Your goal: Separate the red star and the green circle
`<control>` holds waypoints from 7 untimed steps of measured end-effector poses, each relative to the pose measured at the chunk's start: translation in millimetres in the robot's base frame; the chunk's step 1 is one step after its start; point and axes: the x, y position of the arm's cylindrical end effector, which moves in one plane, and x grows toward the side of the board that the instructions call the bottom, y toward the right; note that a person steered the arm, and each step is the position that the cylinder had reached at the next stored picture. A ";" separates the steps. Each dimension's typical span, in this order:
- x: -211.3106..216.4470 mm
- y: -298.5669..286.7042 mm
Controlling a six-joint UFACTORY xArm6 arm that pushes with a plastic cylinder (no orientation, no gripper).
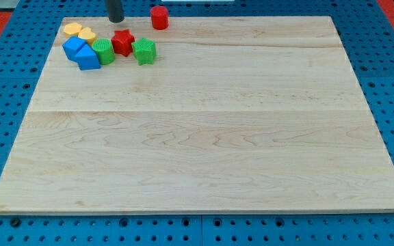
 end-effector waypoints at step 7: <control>75.5 1.8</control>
